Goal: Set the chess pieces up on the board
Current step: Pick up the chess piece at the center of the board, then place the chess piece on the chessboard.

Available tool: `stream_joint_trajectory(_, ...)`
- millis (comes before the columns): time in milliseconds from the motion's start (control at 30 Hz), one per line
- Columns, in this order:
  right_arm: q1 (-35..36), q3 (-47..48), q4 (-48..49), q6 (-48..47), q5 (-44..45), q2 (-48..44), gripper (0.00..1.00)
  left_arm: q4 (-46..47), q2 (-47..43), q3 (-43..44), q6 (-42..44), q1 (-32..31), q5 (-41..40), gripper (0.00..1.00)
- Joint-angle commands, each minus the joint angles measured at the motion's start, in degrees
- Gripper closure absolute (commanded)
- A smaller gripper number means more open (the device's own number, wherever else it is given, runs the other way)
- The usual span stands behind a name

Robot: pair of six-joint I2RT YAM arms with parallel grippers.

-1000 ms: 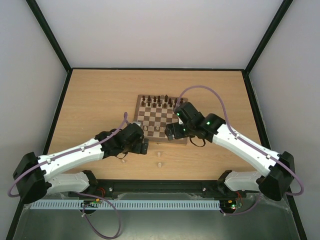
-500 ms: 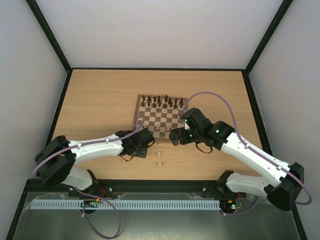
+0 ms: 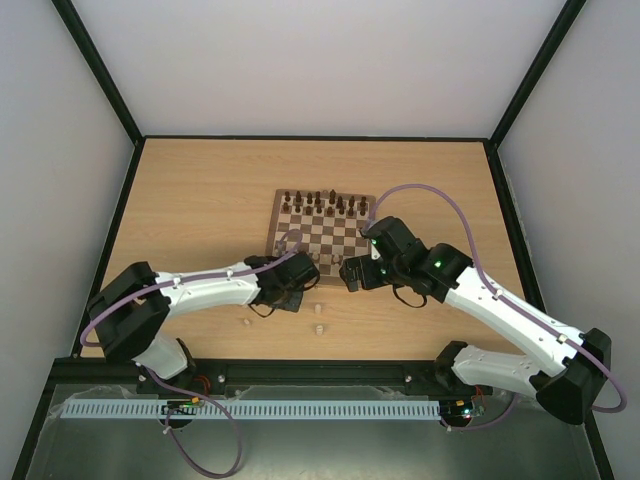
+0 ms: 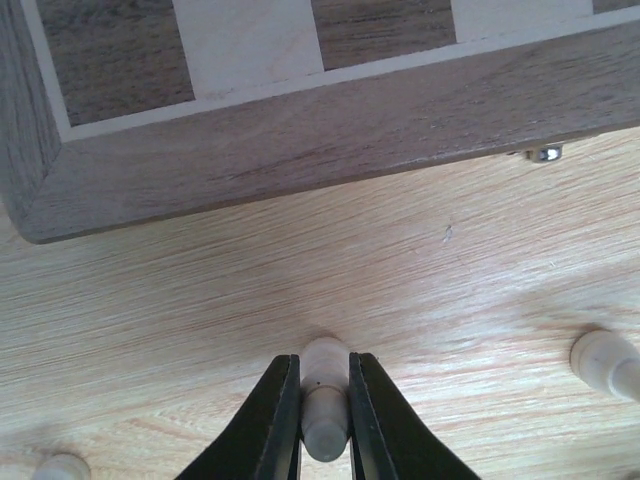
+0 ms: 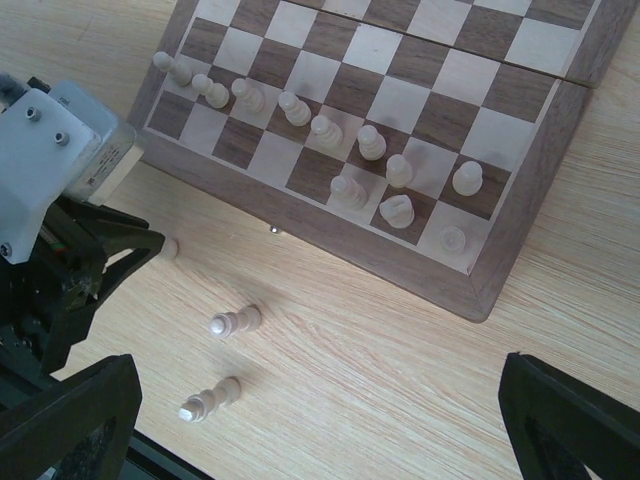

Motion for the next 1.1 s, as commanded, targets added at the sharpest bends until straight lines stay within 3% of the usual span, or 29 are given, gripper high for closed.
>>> stream_joint_trajectory(0, -0.1, -0.5, -1.8, -0.9, 0.5, -0.9, 0.01, -5.1, -0.2, 4.1, 1.7, -0.2, 0.1, 0.91)
stream_joint_trajectory(267, -0.1, 0.1, -2.3, -0.6, 1.3, -2.4, 0.01, -15.2, 3.0, 18.0, 9.0, 2.7, 1.2, 0.89)
stream_joint_trajectory(433, -0.1, 0.5, -2.7, -0.7, 2.5, -2.4, 0.01, -16.6, 7.0, 23.4, 12.3, 5.1, 0.9, 0.89)
stream_joint_trajectory(1067, -0.2, 0.6, -2.7, -0.5, 5.5, -0.8, 0.01, -12.5, 11.9, 24.7, 13.9, 6.7, 0.2, 0.89)
